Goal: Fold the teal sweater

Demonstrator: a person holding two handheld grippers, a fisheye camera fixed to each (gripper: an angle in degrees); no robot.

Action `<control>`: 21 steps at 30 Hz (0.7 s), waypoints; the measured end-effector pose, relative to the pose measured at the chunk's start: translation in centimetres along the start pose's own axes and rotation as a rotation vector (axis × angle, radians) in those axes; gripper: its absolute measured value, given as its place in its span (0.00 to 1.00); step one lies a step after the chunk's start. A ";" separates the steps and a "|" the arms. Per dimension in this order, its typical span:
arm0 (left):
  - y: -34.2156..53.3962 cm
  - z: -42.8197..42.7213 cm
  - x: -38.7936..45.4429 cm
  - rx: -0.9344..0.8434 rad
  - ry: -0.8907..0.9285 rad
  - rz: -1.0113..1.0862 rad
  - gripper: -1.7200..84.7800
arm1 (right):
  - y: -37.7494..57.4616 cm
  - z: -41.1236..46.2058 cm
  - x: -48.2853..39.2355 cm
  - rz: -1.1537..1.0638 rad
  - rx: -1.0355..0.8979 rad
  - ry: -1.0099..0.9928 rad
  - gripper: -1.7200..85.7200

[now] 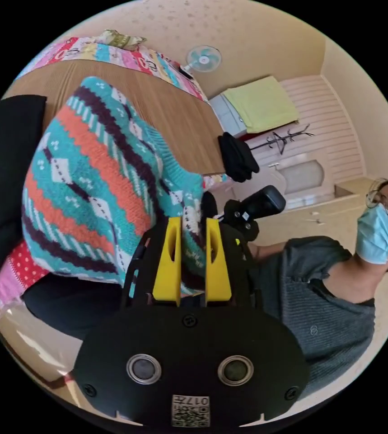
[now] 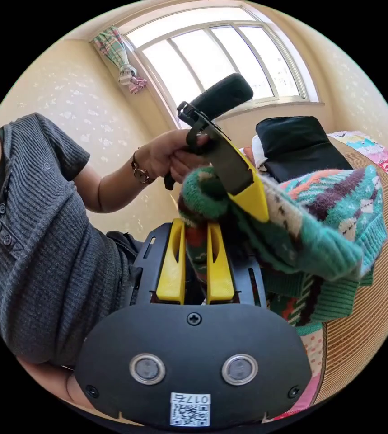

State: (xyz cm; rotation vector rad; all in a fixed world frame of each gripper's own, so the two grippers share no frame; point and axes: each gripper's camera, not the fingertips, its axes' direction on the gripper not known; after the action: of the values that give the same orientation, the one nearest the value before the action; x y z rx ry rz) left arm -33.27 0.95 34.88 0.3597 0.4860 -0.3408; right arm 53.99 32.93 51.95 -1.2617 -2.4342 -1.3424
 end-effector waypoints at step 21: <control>21.8 -22.7 2.6 0.811 1.160 1.426 0.08 | 7.9 -11.5 11.3 0.407 0.512 0.113 0.22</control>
State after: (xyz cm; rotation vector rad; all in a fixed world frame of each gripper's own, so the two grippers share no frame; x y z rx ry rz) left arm -31.25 28.90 20.39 1.5954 1.0575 1.1949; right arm 48.75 33.63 69.12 -1.3799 -2.0899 -0.6150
